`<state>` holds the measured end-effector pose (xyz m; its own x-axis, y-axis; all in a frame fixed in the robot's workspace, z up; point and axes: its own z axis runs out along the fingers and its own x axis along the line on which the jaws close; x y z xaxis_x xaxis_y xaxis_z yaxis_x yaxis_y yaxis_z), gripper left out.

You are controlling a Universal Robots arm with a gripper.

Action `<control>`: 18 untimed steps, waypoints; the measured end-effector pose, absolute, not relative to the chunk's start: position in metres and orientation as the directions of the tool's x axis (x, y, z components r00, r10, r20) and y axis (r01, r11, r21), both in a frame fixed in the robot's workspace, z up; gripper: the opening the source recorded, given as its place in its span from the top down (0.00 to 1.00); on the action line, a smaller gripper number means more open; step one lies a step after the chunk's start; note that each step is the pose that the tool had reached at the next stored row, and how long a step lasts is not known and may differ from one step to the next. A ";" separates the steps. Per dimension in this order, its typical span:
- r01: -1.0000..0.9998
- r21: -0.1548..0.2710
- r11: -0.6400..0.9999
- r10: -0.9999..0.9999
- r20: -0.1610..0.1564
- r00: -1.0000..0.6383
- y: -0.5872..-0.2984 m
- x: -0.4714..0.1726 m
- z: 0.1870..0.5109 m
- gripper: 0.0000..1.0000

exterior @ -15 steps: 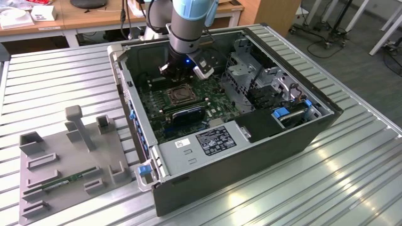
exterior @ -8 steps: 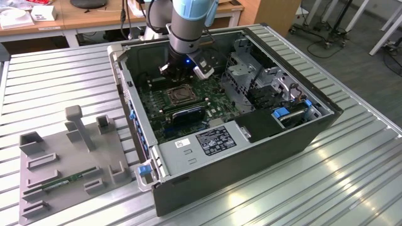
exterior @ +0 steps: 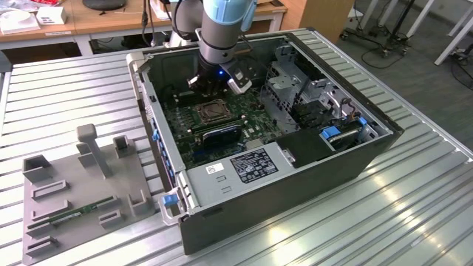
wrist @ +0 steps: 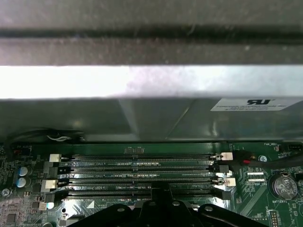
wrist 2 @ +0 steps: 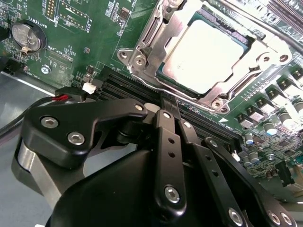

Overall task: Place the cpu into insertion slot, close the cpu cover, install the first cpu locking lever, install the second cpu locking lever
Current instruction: 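Install the first cpu locking lever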

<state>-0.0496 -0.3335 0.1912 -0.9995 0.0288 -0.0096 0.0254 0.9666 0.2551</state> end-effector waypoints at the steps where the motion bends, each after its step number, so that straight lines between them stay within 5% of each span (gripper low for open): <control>1: 0.025 0.255 0.967 0.029 -0.010 -1.000 -0.334 -0.050 0.191 0.89; 18: 0.025 0.256 0.966 0.029 -0.012 -1.000 -0.333 -0.050 0.206 0.89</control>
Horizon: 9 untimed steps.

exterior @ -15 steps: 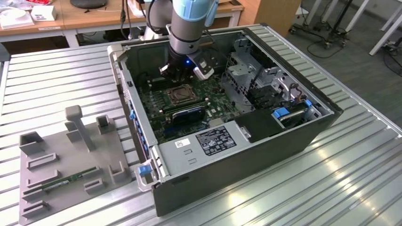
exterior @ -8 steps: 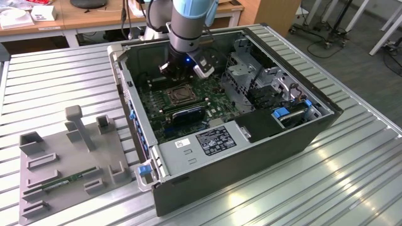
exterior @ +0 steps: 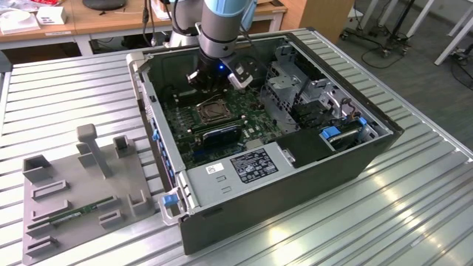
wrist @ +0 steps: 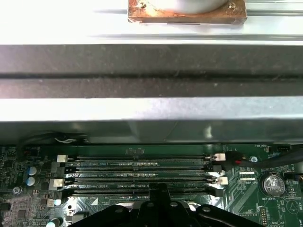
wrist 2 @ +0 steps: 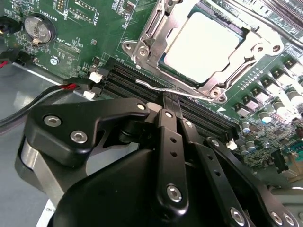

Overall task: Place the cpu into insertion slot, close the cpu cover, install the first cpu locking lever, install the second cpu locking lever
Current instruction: 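Install the first cpu locking lever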

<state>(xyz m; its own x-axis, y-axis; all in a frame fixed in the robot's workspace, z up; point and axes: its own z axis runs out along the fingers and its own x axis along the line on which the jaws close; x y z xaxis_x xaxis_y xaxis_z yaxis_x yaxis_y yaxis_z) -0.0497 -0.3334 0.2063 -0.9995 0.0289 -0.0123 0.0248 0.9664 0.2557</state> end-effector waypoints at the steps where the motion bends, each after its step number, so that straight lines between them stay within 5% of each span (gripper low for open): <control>1: 0.025 0.256 0.966 0.029 -0.012 -1.000 -0.333 -0.050 0.206 0.89; 9: 0.025 0.256 0.966 0.029 -0.013 -0.999 -0.333 -0.064 0.206 0.89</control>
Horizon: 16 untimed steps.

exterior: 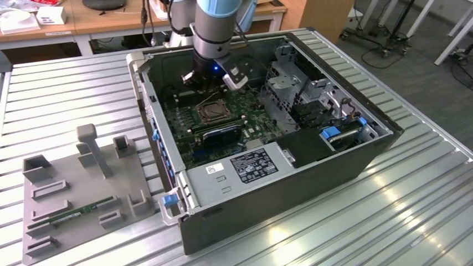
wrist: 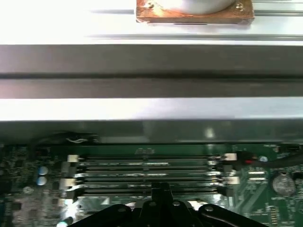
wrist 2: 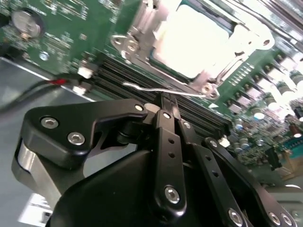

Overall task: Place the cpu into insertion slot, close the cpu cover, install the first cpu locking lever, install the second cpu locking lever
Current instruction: 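Install the first cpu locking lever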

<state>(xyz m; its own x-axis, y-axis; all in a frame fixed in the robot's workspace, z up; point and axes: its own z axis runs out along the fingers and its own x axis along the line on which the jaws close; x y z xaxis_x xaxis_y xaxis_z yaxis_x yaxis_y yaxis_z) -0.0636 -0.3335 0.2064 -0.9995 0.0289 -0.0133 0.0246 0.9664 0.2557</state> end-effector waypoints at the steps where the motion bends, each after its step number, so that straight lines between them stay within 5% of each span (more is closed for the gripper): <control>1: 0.024 0.256 0.966 0.029 -0.014 -0.999 -0.333 -0.066 0.206 0.89; 16: 0.021 0.257 0.966 0.029 -0.029 -0.999 -0.333 -0.072 0.222 0.89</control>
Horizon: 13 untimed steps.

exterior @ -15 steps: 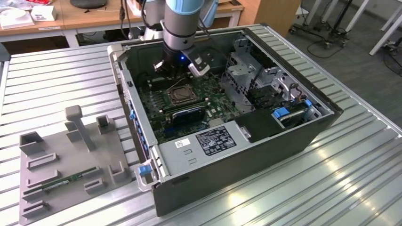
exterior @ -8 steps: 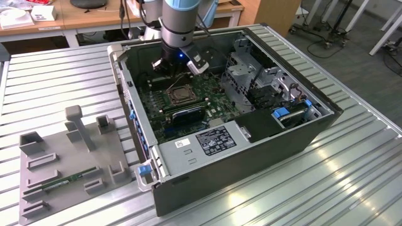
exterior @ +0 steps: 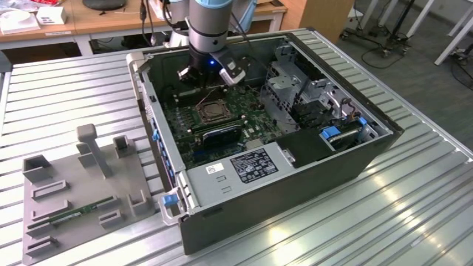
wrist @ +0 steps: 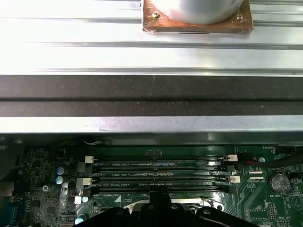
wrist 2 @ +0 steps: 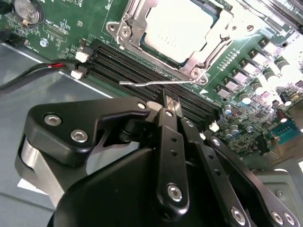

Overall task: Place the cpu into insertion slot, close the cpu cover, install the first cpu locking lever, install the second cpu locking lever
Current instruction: 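Install the first cpu locking lever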

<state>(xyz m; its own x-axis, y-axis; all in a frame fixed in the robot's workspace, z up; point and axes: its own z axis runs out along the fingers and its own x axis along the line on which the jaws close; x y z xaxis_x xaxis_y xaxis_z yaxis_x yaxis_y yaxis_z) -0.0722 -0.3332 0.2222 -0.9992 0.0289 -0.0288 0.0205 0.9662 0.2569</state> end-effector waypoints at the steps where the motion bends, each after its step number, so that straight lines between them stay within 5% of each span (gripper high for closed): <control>1: 0.021 0.257 0.966 0.029 -0.029 -0.999 -0.333 -0.072 0.222 0.89; 13: 0.021 0.257 0.966 0.029 -0.029 -0.999 -0.333 -0.064 0.222 0.89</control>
